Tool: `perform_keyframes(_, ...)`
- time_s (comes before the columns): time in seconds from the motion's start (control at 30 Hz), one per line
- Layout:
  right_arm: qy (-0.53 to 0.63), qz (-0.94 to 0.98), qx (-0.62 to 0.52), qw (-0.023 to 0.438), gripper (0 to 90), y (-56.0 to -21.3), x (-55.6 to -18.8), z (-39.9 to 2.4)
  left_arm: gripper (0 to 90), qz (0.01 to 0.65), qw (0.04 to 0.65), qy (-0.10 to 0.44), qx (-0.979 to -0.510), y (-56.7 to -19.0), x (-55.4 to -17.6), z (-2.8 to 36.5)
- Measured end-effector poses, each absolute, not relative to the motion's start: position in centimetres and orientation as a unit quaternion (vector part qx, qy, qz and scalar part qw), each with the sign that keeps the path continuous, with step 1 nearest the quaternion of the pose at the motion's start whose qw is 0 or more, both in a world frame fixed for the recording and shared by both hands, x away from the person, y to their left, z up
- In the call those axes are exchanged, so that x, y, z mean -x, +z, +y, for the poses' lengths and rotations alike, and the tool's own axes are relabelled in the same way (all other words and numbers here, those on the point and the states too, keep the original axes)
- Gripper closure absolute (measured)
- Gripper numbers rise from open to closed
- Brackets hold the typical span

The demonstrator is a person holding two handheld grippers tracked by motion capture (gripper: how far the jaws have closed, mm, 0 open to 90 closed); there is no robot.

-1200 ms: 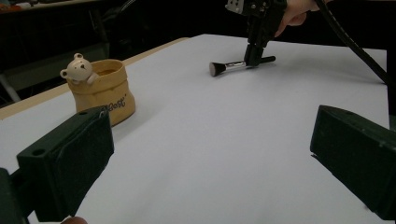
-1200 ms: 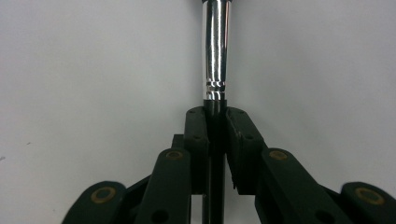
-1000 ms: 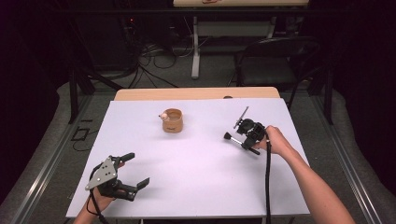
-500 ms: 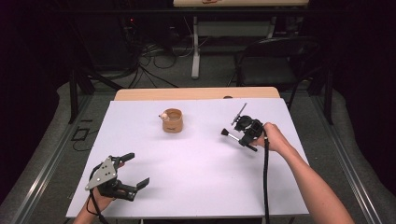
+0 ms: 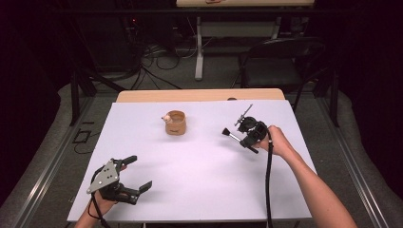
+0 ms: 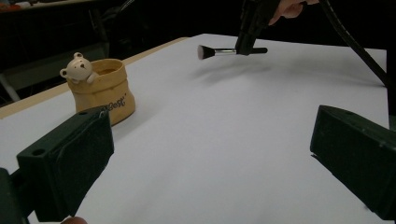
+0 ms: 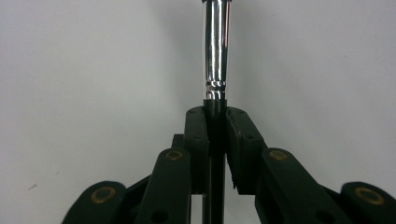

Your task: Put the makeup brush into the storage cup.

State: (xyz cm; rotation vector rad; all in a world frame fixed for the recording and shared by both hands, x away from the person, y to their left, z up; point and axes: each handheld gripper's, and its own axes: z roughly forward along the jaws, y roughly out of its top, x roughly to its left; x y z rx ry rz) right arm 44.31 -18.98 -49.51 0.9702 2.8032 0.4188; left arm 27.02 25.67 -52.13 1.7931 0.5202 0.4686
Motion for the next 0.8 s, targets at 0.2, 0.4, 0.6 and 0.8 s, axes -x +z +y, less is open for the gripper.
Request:
perform_keyframes(0.2, 0.191, 0.921, -0.327, 0.090, 79.5, -49.8, -43.7, -18.9, 0.0, 0.223, 0.570, 0.203, -0.764, -52.1, -27.0, 25.6)
perform_keyframes(0.4, 0.211, 0.917, -0.326, 0.088, 79.5, -49.8, -43.2, -19.0, 0.0, 0.223, 0.569, 0.203, -0.765, -52.1, -27.0, 25.6)
perform_keyframes(0.6, 0.229, 0.911, -0.331, 0.094, 79.5, -49.5, -42.4, -19.1, 0.0, 0.222, 0.570, 0.201, -0.765, -52.1, -27.0, 25.7)
perform_keyframes(0.8, 0.260, 0.899, -0.336, 0.107, 79.5, -49.6, -41.9, -19.2, 0.0, 0.220, 0.570, 0.197, -0.767, -52.1, -27.0, 25.7)
